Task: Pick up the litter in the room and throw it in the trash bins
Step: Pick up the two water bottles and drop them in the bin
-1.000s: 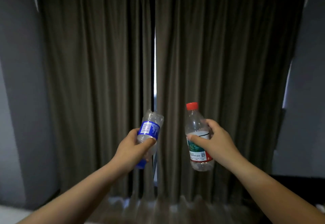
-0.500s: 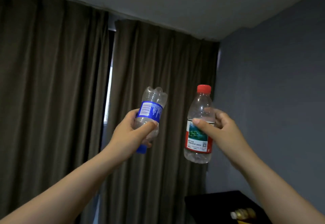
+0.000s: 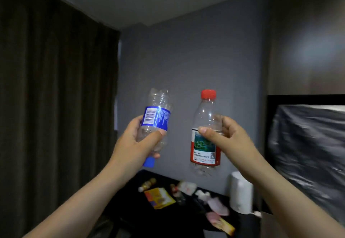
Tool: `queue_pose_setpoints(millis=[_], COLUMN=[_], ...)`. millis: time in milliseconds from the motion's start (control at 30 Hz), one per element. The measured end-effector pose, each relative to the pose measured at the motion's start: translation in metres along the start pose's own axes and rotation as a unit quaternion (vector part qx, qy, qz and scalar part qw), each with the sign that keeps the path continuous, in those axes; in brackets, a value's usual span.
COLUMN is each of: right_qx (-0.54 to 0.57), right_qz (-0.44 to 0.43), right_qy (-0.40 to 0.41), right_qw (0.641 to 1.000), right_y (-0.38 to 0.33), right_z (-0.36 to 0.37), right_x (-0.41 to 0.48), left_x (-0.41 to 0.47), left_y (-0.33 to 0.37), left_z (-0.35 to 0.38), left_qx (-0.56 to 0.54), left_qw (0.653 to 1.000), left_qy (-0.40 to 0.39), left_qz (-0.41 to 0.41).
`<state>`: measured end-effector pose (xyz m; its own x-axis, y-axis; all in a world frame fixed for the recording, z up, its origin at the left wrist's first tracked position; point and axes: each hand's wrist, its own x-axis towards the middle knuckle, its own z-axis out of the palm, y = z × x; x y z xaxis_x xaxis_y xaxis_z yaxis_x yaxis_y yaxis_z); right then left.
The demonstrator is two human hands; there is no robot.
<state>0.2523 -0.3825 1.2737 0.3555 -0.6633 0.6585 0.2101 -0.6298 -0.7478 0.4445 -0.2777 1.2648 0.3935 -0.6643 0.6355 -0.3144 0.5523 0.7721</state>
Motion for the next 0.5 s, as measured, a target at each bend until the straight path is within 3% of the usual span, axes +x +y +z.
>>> queue_pose_setpoints(millis=[200, 500], right_qx=[-0.108, -0.25], right_qz=[0.015, 0.03], right_qy=[0.108, 0.244], right_qw=[0.988, 0.937], right_y=[-0.045, -0.133], right_z=[-0.116, -0.275], right_x=[-0.059, -0.171], left_x=[-0.011, -0.075], left_y=[0.009, 0.056], left_z=[0.123, 0.319], left_qx=[-0.121, -0.235], left_qw=[0.985, 0.925], left_qy=[-0.127, -0.298], left_qz=[0.0, 0.005])
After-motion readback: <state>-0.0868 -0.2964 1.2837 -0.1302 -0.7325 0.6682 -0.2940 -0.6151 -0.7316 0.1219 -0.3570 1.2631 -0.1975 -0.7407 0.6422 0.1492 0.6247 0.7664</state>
